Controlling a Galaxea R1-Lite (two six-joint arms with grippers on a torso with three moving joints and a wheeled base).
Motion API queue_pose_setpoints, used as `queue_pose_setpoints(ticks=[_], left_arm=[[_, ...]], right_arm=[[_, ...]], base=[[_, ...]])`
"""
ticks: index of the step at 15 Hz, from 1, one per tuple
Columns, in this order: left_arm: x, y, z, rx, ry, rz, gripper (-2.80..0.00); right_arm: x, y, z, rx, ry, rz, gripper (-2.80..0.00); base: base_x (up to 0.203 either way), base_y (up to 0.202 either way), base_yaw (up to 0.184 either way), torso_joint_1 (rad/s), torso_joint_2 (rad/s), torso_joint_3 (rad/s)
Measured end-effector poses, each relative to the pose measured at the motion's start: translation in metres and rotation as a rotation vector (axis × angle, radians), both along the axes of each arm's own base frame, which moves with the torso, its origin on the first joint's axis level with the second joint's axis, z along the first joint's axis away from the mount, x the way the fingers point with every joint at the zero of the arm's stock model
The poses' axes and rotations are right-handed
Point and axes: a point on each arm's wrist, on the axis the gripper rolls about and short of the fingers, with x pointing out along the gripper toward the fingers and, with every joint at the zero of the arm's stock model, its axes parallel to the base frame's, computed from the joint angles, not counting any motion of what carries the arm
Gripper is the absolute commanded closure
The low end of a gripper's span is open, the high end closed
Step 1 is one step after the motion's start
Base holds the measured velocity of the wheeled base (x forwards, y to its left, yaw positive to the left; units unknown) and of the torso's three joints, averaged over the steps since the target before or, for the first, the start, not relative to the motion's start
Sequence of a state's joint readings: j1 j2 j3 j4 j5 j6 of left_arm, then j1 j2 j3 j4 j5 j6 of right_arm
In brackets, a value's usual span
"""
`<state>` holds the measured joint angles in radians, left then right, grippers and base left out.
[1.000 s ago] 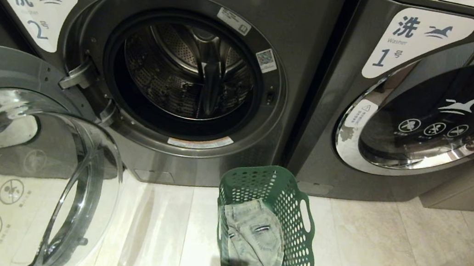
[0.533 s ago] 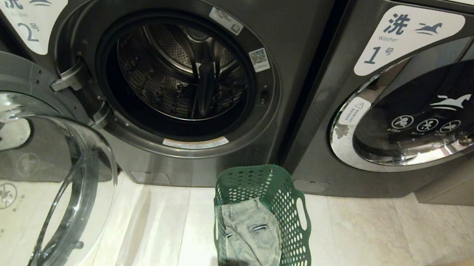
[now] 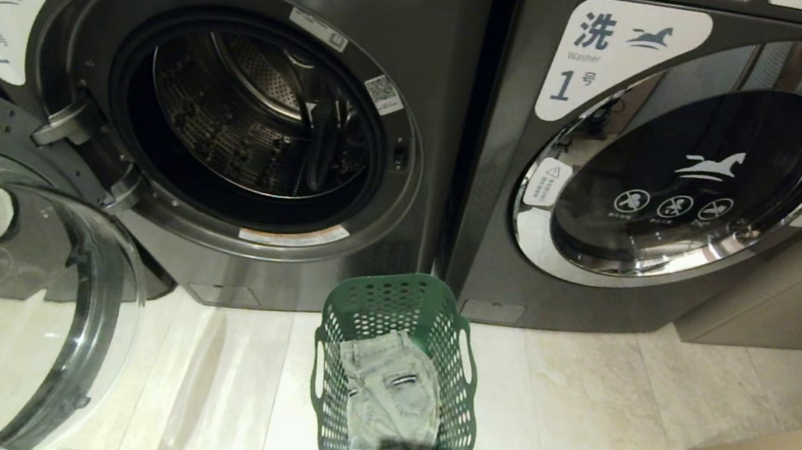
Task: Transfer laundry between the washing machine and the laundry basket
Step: Close the washing machine door with the left hand
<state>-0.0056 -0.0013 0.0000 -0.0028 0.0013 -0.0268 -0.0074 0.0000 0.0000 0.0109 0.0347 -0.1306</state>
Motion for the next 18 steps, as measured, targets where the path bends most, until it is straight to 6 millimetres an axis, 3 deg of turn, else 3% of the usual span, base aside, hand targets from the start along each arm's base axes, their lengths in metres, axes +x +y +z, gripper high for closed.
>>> queue_pose_setpoints(ticks=[10, 16, 18], left_arm=[[0.000, 0.000, 0.000, 0.000, 0.000, 0.000, 0.00], [0.000, 0.000, 0.000, 0.005, -0.003, -0.001, 0.00], [-0.003, 0.000, 0.010, 0.023, -0.048, -0.002, 0.00]], right_arm=[[0.000, 0.000, 0.000, -0.001, 0.000, 0.002, 0.00], [0.000, 0.000, 0.000, -0.001, 0.000, 0.003, 0.00], [0.000, 0.000, 0.000, 0.005, 0.000, 0.001, 0.00]], base=[[0.000, -0.188, 0.000, 0.002, 0.00, 0.001], [0.000, -0.014, 0.001, 0.000, 0.00, 0.001], [0.000, 0.000, 0.000, 0.000, 0.00, 0.000]])
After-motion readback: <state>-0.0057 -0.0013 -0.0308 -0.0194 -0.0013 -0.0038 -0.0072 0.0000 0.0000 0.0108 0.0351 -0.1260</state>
